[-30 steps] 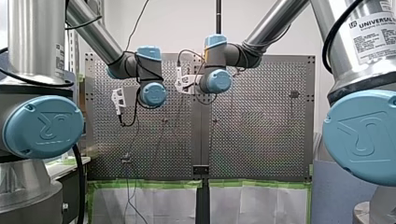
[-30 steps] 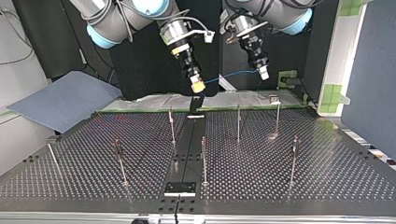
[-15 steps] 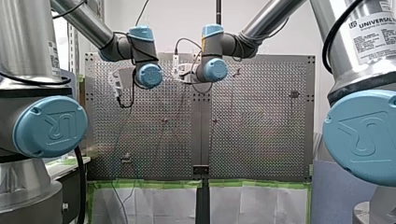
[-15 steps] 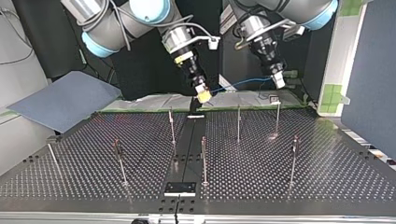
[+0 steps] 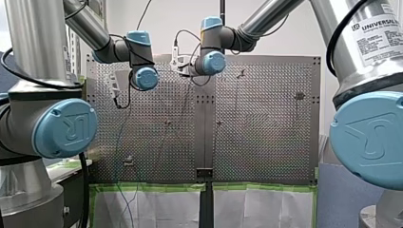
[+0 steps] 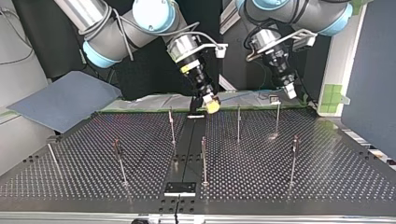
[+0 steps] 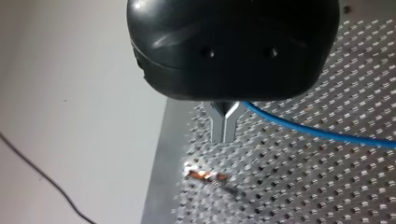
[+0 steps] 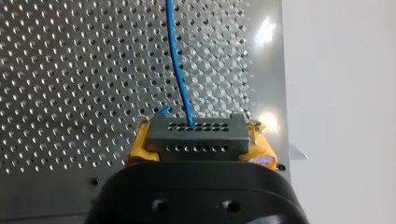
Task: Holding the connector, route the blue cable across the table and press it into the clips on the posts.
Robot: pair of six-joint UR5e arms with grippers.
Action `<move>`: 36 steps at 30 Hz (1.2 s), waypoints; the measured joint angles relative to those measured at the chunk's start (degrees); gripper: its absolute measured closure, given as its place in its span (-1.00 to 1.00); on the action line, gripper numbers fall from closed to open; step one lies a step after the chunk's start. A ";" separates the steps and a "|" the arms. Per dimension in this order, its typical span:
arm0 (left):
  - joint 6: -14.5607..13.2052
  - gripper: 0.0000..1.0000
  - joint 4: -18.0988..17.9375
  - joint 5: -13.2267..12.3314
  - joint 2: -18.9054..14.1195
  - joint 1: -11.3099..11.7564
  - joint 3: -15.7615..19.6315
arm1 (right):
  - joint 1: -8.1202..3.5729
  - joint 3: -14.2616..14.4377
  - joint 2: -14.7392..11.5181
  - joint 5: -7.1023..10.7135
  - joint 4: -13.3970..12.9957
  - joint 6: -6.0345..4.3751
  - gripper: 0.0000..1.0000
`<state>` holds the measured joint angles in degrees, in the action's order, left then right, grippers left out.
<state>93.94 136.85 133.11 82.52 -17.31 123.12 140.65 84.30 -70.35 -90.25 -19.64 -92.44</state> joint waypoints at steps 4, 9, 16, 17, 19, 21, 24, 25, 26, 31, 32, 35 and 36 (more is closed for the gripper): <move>0.71 1.00 0.41 -2.23 0.43 2.24 -1.02 | 0.75 -1.98 1.75 0.05 0.85 -0.08 1.00; 1.14 1.00 1.43 -5.22 2.10 5.30 -3.34 | 1.61 -4.61 4.12 0.01 1.77 -0.30 1.00; 1.56 1.00 2.10 -6.51 2.54 8.67 -5.64 | 2.02 -8.72 5.89 0.14 2.34 -1.45 1.00; 1.57 1.00 2.20 -6.58 2.55 9.03 -5.86 | 2.03 -9.23 6.19 0.14 2.55 -1.51 1.00; 1.58 1.00 2.23 -6.67 2.58 9.54 -6.08 | 1.97 -10.37 6.99 0.15 3.07 -1.61 1.00; 1.71 1.00 2.31 -6.87 2.79 10.11 -6.32 | 1.91 -11.38 7.85 0.15 3.58 -1.66 1.00; 2.03 1.00 2.70 -7.75 3.56 11.08 -7.04 | 1.82 -13.12 9.49 0.15 4.41 -1.70 1.00; 2.10 1.00 2.91 -8.06 3.86 11.34 -7.34 | 1.81 -13.86 10.18 0.15 4.62 -1.73 1.00; 2.20 1.00 3.22 -8.50 4.29 11.66 -7.77 | 1.79 -14.43 10.63 0.15 4.73 -1.78 1.00; 2.85 1.00 3.68 -10.80 5.17 12.74 -9.06 | 1.38 -17.39 11.82 0.19 4.98 -2.58 1.00; 3.01 1.00 3.70 -11.48 5.27 12.96 -9.30 | 1.31 -17.79 11.93 0.20 5.01 -2.74 1.00; 3.28 1.00 3.83 -13.15 5.75 13.50 -9.82 | 1.09 -18.81 12.27 0.37 5.05 -3.09 1.00; 3.37 1.00 3.90 -13.61 5.97 13.66 -9.98 | 1.04 -19.03 12.36 0.45 5.05 -3.15 1.00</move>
<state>97.32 140.74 119.51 88.48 -3.65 113.14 141.68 65.26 -57.98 -89.79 -14.59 -95.59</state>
